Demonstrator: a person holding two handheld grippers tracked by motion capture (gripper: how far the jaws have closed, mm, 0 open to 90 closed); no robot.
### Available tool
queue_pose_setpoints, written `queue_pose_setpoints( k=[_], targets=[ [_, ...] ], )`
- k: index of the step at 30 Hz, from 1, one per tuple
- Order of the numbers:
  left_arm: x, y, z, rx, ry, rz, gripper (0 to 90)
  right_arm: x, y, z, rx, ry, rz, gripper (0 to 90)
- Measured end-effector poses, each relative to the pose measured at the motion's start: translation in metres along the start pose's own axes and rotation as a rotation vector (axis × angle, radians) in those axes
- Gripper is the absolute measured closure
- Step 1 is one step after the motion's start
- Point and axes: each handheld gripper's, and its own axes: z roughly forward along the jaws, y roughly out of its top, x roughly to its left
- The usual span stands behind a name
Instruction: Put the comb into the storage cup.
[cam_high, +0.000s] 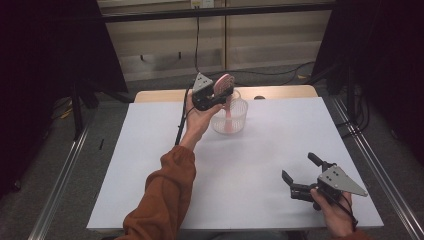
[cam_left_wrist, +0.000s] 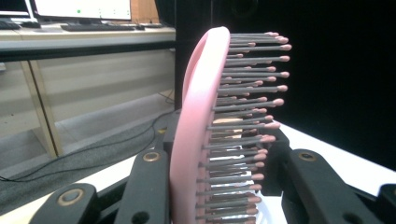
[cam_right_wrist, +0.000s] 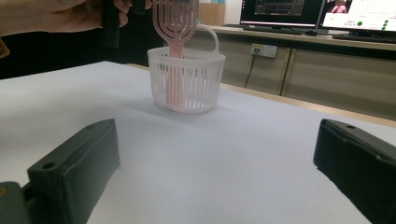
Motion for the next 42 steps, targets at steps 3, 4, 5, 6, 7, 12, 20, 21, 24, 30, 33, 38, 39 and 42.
queue_pose_setpoints(
  k=[3,4,5,6,7,12,20,21,24,30,33,38,39,42],
  targets=[
    [0.001,-0.002,0.001,0.002,0.001,-0.005,64.2,0.0,0.0,0.0,-0.003,-0.003,-0.002,0.0],
    [0.001,-0.003,0.0,0.005,0.003,-0.001,64.2,0.0,0.0,0.0,-0.001,-0.003,0.0,0.0],
    [0.002,-0.003,0.0,0.004,0.005,-0.002,64.2,0.0,0.0,0.0,-0.002,0.0,0.0,0.0],
    [0.002,-0.004,0.0,0.0,0.006,-0.011,64.2,0.0,0.0,0.0,-0.002,0.0,0.0,0.0],
    [0.003,-0.004,0.0,0.005,0.009,-0.009,64.2,0.0,0.0,0.0,0.0,-0.001,0.001,0.0],
    [0.006,-0.006,-0.002,-0.008,-0.002,-0.049,63.9,0.0,0.0,0.0,0.0,-0.002,0.0,0.0],
    [0.01,-0.006,-0.007,0.009,0.009,-0.032,63.0,0.0,-0.001,0.001,0.002,-0.002,-0.006,0.0],
    [0.01,-0.005,-0.007,0.006,0.014,-0.037,62.8,0.0,-0.001,0.001,0.003,-0.002,-0.006,0.0],
    [0.012,-0.004,-0.01,0.009,0.021,-0.035,62.1,0.0,-0.001,0.001,0.004,-0.002,-0.008,0.0],
    [0.017,-0.003,-0.014,0.02,0.057,-0.017,58.5,0.0,-0.001,0.001,0.005,-0.003,-0.008,0.0],
    [0.022,-0.004,-0.017,0.031,0.053,-0.014,58.5,0.0,-0.001,0.001,0.003,-0.002,-0.01,0.0],
    [0.026,-0.006,-0.019,0.04,0.059,-0.016,56.3,0.0,-0.001,0.002,0.008,0.005,-0.009,0.0],
    [0.027,-0.006,-0.02,0.045,0.064,-0.013,55.5,0.0,-0.001,0.002,0.008,0.005,-0.009,0.0],
    [0.03,-0.007,-0.021,0.049,0.066,-0.013,54.4,0.0,-0.001,0.002,0.01,0.006,-0.008,0.0]
  ],
)
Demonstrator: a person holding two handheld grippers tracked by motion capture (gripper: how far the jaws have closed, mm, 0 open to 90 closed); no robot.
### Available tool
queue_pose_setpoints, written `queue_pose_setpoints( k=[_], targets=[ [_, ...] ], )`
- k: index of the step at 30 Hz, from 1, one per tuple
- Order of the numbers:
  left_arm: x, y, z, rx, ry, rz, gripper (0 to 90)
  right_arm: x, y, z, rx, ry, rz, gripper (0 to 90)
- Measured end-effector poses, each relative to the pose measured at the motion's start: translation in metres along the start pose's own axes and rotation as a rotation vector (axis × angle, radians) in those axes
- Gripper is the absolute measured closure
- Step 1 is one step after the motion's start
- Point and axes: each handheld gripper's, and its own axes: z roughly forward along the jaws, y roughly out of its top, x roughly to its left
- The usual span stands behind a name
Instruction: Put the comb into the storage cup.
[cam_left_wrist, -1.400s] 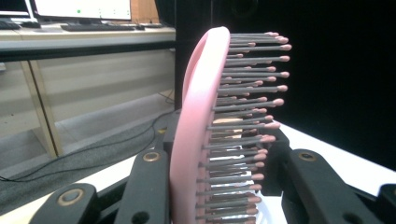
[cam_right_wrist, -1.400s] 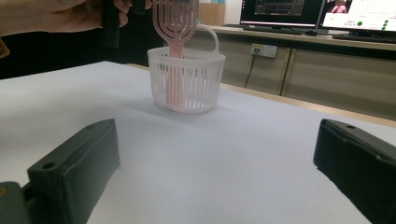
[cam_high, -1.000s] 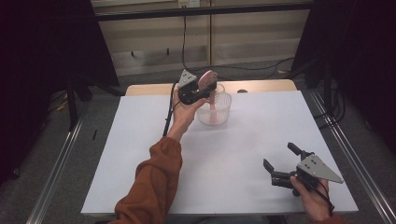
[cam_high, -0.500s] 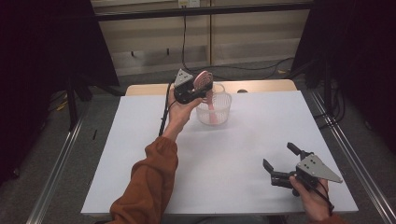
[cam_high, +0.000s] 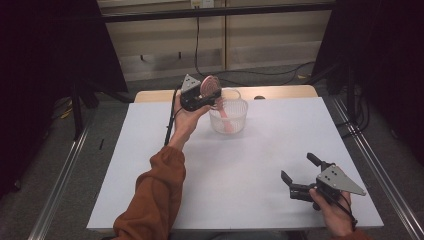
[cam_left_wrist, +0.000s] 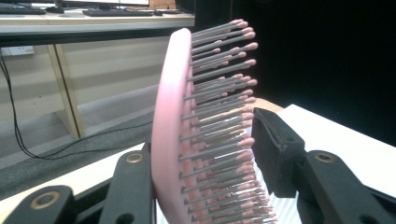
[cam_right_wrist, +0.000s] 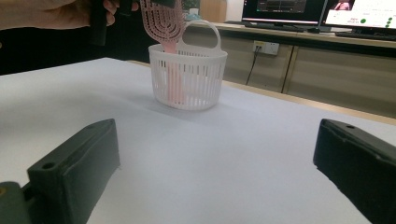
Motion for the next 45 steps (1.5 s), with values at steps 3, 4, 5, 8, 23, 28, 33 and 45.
queue_pose_setpoints(
  k=[3,4,5,8,23,28,33,45],
  targets=[
    [0.003,-0.001,-0.002,0.009,0.012,-0.002,51.2,0.0,0.0,0.0,0.005,0.003,-0.003,0.0],
    [0.003,-0.002,-0.002,0.011,0.011,0.0,51.8,0.0,0.0,0.0,0.007,0.005,0.0,0.0],
    [0.005,-0.002,-0.003,0.013,0.015,0.002,51.9,0.0,0.0,0.0,0.006,0.008,0.0,0.0],
    [0.009,-0.004,-0.006,0.019,0.029,0.0,49.7,0.0,0.0,0.0,0.007,0.007,0.0,0.0],
    [0.017,-0.012,-0.007,0.039,0.037,-0.02,43.7,-0.001,-0.001,0.001,0.009,0.001,-0.001,0.0],
    [0.018,-0.015,-0.005,0.06,0.053,-0.015,37.1,-0.001,-0.001,0.001,0.008,0.006,0.001,0.0],
    [0.02,-0.018,-0.005,0.076,0.044,-0.023,32.4,-0.001,-0.001,0.001,0.009,0.007,0.001,0.0],
    [0.02,-0.023,-0.001,0.077,0.026,-0.019,21.1,-0.001,-0.001,0.001,0.011,0.009,-0.002,0.0]
  ],
)
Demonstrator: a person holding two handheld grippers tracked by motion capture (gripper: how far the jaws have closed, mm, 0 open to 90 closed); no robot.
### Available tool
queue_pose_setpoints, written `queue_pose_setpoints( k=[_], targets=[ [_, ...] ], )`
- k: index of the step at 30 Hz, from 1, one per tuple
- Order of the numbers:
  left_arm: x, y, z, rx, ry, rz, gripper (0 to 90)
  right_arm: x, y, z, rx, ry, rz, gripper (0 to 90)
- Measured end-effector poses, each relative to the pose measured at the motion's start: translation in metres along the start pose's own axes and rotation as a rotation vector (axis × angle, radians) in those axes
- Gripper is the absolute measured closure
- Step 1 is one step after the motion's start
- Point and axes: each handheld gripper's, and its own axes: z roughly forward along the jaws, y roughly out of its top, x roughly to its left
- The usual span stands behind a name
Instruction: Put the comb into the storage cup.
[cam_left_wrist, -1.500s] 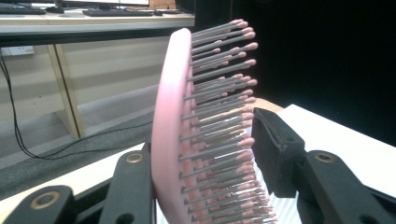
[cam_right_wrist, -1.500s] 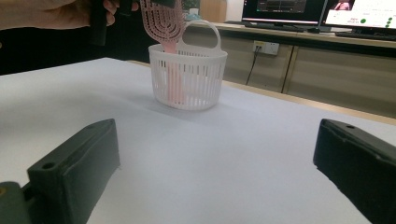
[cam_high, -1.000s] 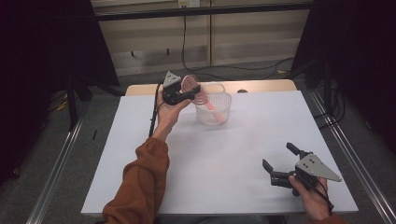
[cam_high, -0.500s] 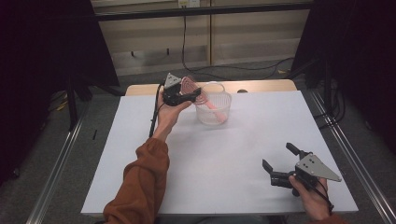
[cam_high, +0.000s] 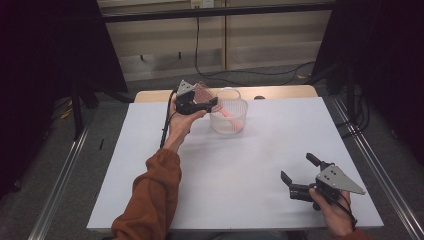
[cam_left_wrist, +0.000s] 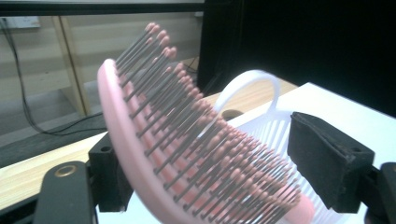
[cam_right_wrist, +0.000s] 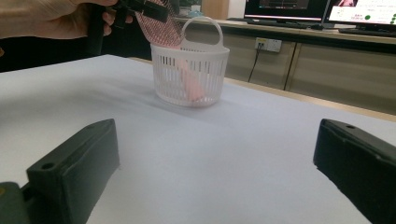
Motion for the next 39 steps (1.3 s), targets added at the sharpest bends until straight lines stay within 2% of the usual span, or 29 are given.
queue_pose_setpoints(
  k=[2,4,6,10,13,16,19,20,27,30,35,39],
  targets=[
    [0.001,-0.001,0.0,0.003,-0.016,-0.022,18.0,0.0,0.0,0.0,0.001,-0.002,0.0,0.0],
    [0.002,-0.002,0.0,0.009,0.001,-0.002,16.1,0.0,0.0,-0.001,0.0,-0.008,-0.001,0.2],
    [0.004,-0.004,0.0,0.017,-0.002,-0.007,15.9,-0.001,0.0,-0.001,-0.003,-0.007,0.001,0.2],
    [0.007,-0.006,-0.002,0.019,0.0,-0.04,14.6,0.0,0.0,-0.001,0.0,-0.008,-0.004,0.2],
    [0.007,-0.006,-0.004,0.032,-0.004,-0.017,13.2,0.0,0.0,0.0,0.0,-0.005,-0.002,0.2],
    [0.007,-0.005,-0.004,0.031,0.011,-0.013,10.6,0.0,0.0,0.0,0.001,-0.005,-0.001,0.2],
    [0.006,-0.005,-0.004,0.039,0.033,-0.032,6.2,0.0,0.0,0.0,0.0,-0.005,-0.002,0.2],
    [0.006,-0.005,-0.004,0.045,0.039,-0.029,2.3,0.0,0.0,0.0,0.0,-0.005,-0.001,0.2],
    [0.003,-0.004,-0.005,0.036,0.031,-0.009,1.9,0.0,0.0,0.0,0.0,-0.007,-0.003,0.2],
    [0.003,-0.004,-0.005,0.043,0.029,0.016,0.0,0.0,0.0,-0.001,0.0,-0.006,-0.005,0.2],
    [0.002,-0.001,-0.008,0.012,0.039,0.0,0.0,0.0,0.0,0.0,0.0,-0.009,-0.006,0.2],
    [0.001,0.002,-0.012,-0.004,0.039,0.035,0.0,0.0,0.001,-0.001,-0.001,-0.013,-0.003,0.2]
  ],
)
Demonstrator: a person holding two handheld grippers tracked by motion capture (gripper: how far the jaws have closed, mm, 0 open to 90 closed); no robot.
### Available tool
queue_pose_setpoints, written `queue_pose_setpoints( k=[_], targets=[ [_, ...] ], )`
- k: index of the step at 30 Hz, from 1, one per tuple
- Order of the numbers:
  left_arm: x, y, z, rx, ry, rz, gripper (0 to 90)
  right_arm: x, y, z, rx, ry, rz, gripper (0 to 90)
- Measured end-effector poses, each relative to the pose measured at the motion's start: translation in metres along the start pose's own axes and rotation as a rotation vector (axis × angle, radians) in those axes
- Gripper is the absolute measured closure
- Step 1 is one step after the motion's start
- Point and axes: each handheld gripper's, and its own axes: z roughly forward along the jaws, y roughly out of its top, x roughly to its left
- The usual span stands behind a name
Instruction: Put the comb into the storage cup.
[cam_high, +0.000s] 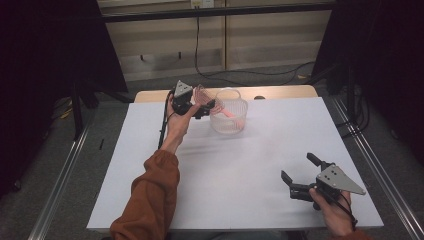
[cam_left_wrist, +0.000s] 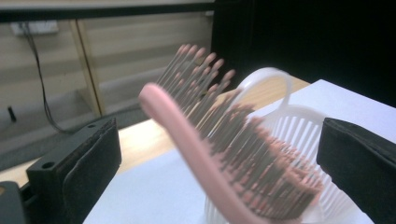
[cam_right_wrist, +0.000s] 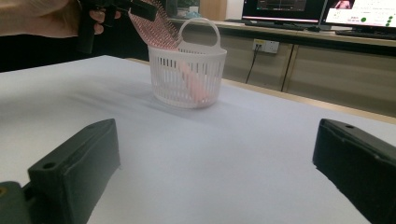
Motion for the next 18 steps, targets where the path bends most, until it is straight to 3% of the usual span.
queue_pose_setpoints(
  k=[4,12,18],
  targets=[
    [-0.002,0.004,-0.004,-0.005,0.025,0.01,0.0,0.0,0.0,0.001,-0.001,0.004,-0.002,0.2],
    [0.001,0.007,-0.012,-0.054,0.012,-0.007,0.0,-0.001,0.0,0.0,-0.001,-0.003,0.001,0.2],
    [0.004,0.005,-0.016,-0.06,0.021,-0.008,0.0,0.0,-0.001,0.0,0.001,0.0,0.002,0.2]
  ],
)
